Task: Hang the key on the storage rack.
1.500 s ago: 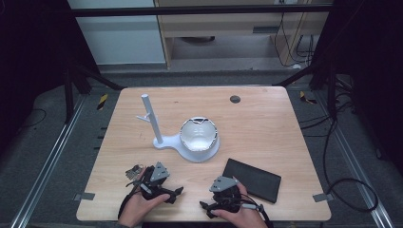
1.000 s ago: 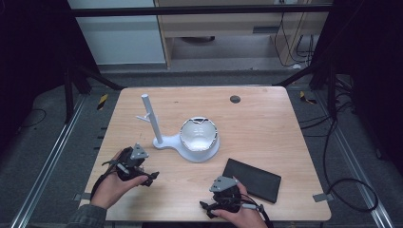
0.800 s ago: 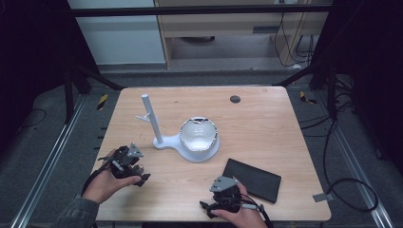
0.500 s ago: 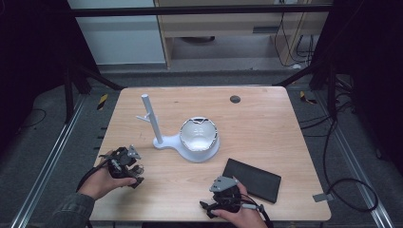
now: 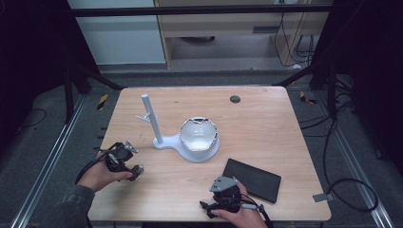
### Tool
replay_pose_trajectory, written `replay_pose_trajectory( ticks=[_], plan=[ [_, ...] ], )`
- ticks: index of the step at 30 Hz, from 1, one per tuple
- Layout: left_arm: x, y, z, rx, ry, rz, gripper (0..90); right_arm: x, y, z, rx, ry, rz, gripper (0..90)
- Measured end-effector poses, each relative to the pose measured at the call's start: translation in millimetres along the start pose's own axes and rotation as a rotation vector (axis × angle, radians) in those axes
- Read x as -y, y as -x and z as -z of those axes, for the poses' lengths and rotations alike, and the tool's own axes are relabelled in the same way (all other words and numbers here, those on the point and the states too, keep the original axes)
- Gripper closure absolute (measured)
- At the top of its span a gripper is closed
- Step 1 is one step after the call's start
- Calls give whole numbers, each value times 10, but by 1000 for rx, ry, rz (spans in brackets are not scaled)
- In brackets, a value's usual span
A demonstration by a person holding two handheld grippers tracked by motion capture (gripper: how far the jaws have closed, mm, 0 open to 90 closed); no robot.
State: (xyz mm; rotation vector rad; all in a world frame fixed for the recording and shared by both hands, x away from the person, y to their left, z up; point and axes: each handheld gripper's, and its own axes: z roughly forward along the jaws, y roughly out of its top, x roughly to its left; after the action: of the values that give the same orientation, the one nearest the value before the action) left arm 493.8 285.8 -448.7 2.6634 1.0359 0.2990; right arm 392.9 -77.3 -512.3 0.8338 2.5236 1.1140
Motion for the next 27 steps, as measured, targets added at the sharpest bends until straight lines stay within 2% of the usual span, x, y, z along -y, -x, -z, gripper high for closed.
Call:
replay_pose_trajectory(
  ticks=[3,5,11,14,18,24,27],
  plan=[
    [-12,-6,-17,-1,-7,-6,270,0,0,0,0,0,0,104],
    [-30,-9,-45,0,-15,-12,340,0,0,0,0,0,0,104],
    [-30,-49,-115,7,-43,-7,401,0,0,0,0,0,1,104],
    [-6,-88,-136,38,-46,4,446,0,0,0,0,0,1,104],
    [3,-106,-155,50,-51,9,467,0,0,0,1,0,1,104],
    [3,-131,-184,96,-58,31,521,0,0,0,0,0,1,104],
    [3,-141,-174,102,-64,34,615,0,0,0,0,1,1,104]
  ],
)
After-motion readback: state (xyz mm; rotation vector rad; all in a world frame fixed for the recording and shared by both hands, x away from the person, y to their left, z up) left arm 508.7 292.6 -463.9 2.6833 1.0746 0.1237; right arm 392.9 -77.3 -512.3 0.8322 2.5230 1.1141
